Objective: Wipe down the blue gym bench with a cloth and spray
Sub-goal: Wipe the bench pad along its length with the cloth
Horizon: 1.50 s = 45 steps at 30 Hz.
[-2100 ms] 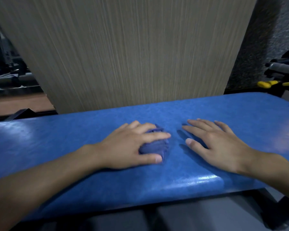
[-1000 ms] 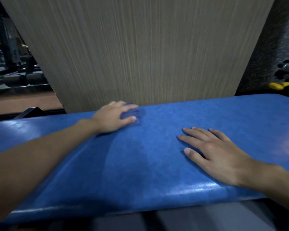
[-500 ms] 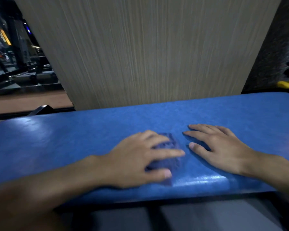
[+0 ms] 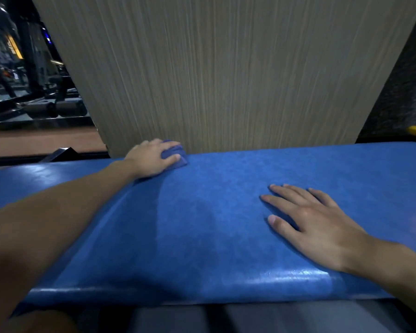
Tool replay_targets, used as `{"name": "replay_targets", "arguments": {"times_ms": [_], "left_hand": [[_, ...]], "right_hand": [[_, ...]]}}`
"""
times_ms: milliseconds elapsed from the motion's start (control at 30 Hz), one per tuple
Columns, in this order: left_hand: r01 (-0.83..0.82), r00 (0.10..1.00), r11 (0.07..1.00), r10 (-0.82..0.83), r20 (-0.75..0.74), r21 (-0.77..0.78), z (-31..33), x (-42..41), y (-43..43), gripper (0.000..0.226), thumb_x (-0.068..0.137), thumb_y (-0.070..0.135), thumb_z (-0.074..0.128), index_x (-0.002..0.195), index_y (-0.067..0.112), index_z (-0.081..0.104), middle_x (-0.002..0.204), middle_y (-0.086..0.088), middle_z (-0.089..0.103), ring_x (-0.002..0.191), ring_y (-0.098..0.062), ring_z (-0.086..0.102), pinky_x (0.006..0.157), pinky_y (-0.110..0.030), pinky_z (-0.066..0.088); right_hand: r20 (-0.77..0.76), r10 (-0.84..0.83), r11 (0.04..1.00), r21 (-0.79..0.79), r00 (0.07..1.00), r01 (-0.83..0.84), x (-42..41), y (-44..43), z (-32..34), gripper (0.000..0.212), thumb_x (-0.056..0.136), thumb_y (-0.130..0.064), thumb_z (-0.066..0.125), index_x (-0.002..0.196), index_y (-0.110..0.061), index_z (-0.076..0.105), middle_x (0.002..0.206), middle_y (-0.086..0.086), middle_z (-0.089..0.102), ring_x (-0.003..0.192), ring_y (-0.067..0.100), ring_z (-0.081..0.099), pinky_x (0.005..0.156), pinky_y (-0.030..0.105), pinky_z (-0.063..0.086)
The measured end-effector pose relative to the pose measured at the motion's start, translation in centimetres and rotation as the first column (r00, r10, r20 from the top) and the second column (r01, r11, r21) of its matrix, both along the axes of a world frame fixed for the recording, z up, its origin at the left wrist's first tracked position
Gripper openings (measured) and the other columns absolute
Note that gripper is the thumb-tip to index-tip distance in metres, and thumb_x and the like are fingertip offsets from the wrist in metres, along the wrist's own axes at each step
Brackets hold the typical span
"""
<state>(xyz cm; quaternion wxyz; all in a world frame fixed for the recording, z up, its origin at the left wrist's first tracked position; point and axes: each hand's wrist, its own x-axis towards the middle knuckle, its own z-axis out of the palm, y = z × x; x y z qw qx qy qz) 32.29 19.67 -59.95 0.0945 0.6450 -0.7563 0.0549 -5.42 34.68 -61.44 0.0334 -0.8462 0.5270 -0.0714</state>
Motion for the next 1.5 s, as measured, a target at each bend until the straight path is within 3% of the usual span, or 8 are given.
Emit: {"name": "replay_targets", "arguments": {"times_ms": [100, 267, 467, 700, 967, 1200, 1367, 1500], "left_hand": [[-0.030, 0.999, 0.999, 0.031, 0.037, -0.021, -0.6, 0.1, -0.2, 0.054, 0.092, 0.070, 0.031, 0.142, 0.050, 0.038, 0.143, -0.002, 0.051, 0.121, -0.035, 0.050, 0.103, -0.044, 0.038], [0.202, 0.979, 0.979, -0.201, 0.039, -0.021, -0.1, -4.4, 7.5, 0.054, 0.091, 0.069, 0.032, 0.143, 0.054, 0.035, 0.146, 0.005, 0.047, 0.123, -0.025, 0.046, 0.105, -0.036, 0.033], [0.609, 0.793, 0.787, -0.605, 0.073, -0.100, -0.9, -10.4, 19.5, 0.055, 0.091, 0.066, 0.045, 0.142, 0.047, 0.040, 0.143, 0.002, 0.049, 0.116, -0.019, 0.049, 0.098, -0.032, 0.040], [0.413, 0.911, 0.910, -0.413, 0.005, 0.028, -0.2, -7.0, 12.4, 0.062, 0.085, 0.077, 0.033, 0.143, 0.058, 0.025, 0.148, 0.010, 0.040, 0.126, -0.015, 0.043, 0.106, -0.031, 0.030], [-0.091, 0.996, 0.995, 0.091, -0.009, 0.032, -0.1, 3.4, -0.5, 0.056, 0.089, 0.073, 0.036, 0.140, 0.050, 0.040, 0.140, -0.004, 0.052, 0.127, -0.033, 0.048, 0.105, -0.046, 0.039], [0.144, 0.989, 0.990, -0.144, 0.028, 0.007, 0.0, -2.1, 8.9, 0.061, 0.085, 0.078, 0.025, 0.141, 0.057, 0.033, 0.144, 0.007, 0.047, 0.124, -0.023, 0.044, 0.102, -0.038, 0.038], [0.502, 0.865, 0.862, -0.499, 0.049, -0.075, -0.9, -7.1, 19.3, 0.061, 0.087, 0.076, 0.035, 0.143, 0.051, 0.034, 0.142, 0.005, 0.047, 0.117, -0.018, 0.048, 0.097, -0.032, 0.041], [0.490, 0.871, 0.871, -0.490, 0.016, -0.008, -0.6, -6.5, 18.8, 0.064, 0.085, 0.079, 0.033, 0.144, 0.057, 0.022, 0.147, 0.012, 0.038, 0.122, -0.013, 0.044, 0.103, -0.031, 0.036]], "right_hand": [[-0.012, -0.006, 1.000, 0.002, 1.000, 0.007, 0.1, -0.1, 0.2, 0.065, 0.086, -0.067, 0.005, 0.147, -0.047, 0.016, 0.158, -0.025, 0.008, 0.144, -0.003, -0.002, 0.119, 0.034, 0.001], [0.000, -0.004, 1.000, 0.003, 1.000, 0.004, 0.1, -0.1, 0.2, 0.065, 0.086, -0.067, 0.007, 0.147, -0.046, 0.019, 0.158, -0.024, 0.010, 0.144, -0.002, 0.000, 0.119, 0.034, 0.001], [0.036, -0.029, 1.000, -0.011, 0.999, 0.029, 0.7, -0.2, 1.2, 0.064, 0.083, -0.065, 0.022, 0.142, -0.043, 0.036, 0.154, -0.019, 0.027, 0.142, 0.002, 0.017, 0.117, 0.037, 0.011], [0.018, 0.048, 0.998, 0.039, 0.999, -0.048, 3.9, -0.1, 0.6, 0.068, 0.084, -0.066, 0.011, 0.148, -0.045, 0.020, 0.160, -0.019, 0.011, 0.147, 0.003, 0.003, 0.120, 0.041, 0.004], [-0.015, 0.039, 0.998, 0.041, 0.999, -0.038, 3.9, -0.3, 0.3, 0.067, 0.085, -0.067, 0.005, 0.148, -0.047, 0.013, 0.159, -0.024, 0.004, 0.145, -0.001, -0.006, 0.120, 0.038, -0.001], [-0.013, 0.044, 0.998, 0.041, 0.999, -0.044, 3.9, -0.3, 0.4, 0.066, 0.085, -0.067, 0.008, 0.148, -0.047, 0.016, 0.159, -0.022, 0.008, 0.145, 0.000, -0.001, 0.119, 0.039, 0.001], [0.047, 0.029, 0.999, 0.021, 0.998, -0.030, 4.1, -0.3, 1.2, 0.065, 0.085, -0.065, 0.020, 0.144, -0.042, 0.034, 0.157, -0.017, 0.025, 0.145, 0.004, 0.015, 0.119, 0.041, 0.011], [0.149, 0.057, 0.998, -0.016, 0.987, -0.055, 5.6, -0.1, 2.0, 0.066, 0.086, -0.062, 0.016, 0.146, -0.038, 0.034, 0.157, -0.014, 0.028, 0.145, 0.004, 0.016, 0.119, 0.043, 0.012]]}}
